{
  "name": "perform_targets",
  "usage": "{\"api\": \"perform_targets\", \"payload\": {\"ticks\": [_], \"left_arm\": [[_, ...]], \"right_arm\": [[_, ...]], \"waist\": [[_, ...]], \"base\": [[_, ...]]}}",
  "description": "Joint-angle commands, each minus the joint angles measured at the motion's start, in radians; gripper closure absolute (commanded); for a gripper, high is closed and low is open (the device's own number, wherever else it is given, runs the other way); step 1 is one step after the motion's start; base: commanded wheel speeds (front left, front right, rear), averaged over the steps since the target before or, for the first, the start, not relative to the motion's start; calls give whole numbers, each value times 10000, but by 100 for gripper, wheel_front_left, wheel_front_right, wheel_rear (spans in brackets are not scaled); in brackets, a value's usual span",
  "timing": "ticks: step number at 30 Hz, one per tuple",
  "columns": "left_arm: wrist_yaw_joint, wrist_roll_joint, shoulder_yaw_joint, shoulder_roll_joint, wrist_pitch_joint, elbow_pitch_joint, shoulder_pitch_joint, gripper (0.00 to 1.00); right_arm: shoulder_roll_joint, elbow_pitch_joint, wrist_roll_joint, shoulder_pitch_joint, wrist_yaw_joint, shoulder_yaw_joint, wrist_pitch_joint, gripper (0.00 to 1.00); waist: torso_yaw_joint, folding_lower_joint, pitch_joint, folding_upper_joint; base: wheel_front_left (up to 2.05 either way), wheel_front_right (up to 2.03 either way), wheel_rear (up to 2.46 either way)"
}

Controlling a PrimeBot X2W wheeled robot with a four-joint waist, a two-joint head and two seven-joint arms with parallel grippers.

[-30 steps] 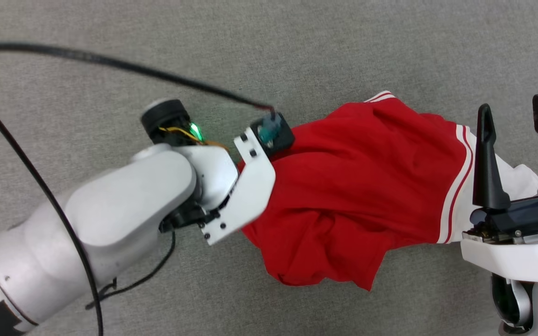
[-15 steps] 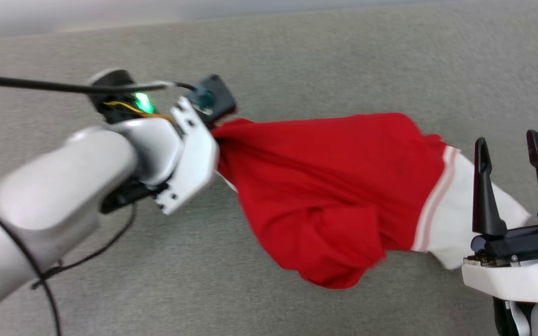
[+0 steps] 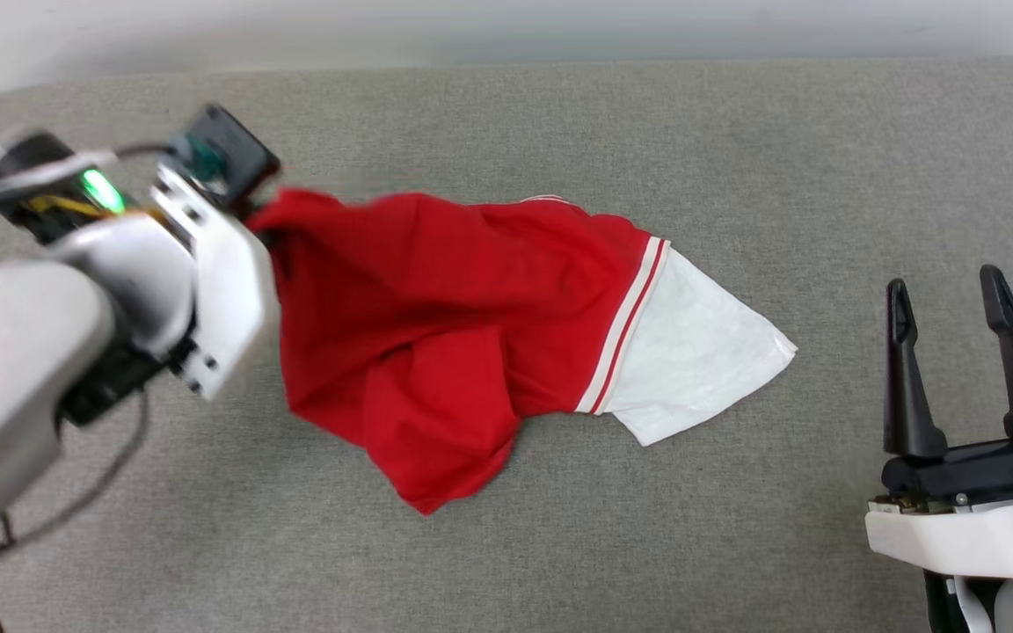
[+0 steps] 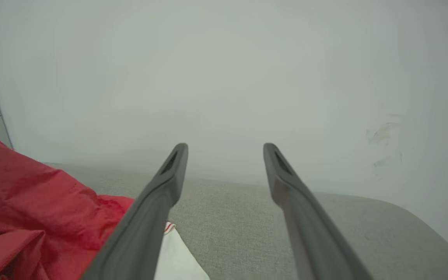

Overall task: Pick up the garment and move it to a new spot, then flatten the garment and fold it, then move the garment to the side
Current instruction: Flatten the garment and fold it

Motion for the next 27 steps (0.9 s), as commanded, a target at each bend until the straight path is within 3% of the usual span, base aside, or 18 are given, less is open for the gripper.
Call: {"api": "perform_targets", "payload": {"ticks": [1,5,15,16,17,18,21,27], "left_arm": [[85,-10,-86,-136,-93,-51,284,100],[258,-351,-331,-613,-468,238,1232,100],[-154,-937,-671,-1801,-1430,2157,3158,100],[-150,-959,-605,-1842,-1629,2225,3192,80],[-99,-892,-530,-1828,-1870,2243,3171,37],[-6,-814,-412,-1807,-2153,2236,3142,0],[362,-607,-103,-1618,-2980,1981,3209,0],[1533,-372,477,-1176,-4508,868,3761,0]], "right_arm": [[39,46,39,64,-6,-4,-20,0],[43,182,31,-6,-6,15,-19,0],[-27,424,-94,-211,-6,-67,-19,0],[-66,419,-106,-234,-6,-65,-19,0],[-122,413,-131,-273,-6,-56,-19,0],[-208,405,-175,-329,-6,-49,-19,0],[-500,451,-202,-524,-6,-7,-19,0],[-1267,547,-236,-1307,-6,-36,-19,0]], "waist": [[-51,0,53,0],[-239,0,241,0],[-491,0,350,0],[-474,0,296,0],[-455,0,236,0],[-425,0,170,0],[-321,0,-51,0],[-15,0,-466,0]], "base": [[0,0,0],[0,0,0],[0,0,0],[0,0,0],[0,0,0],[0,0,0],[0,0,0],[0,0,0]]}}
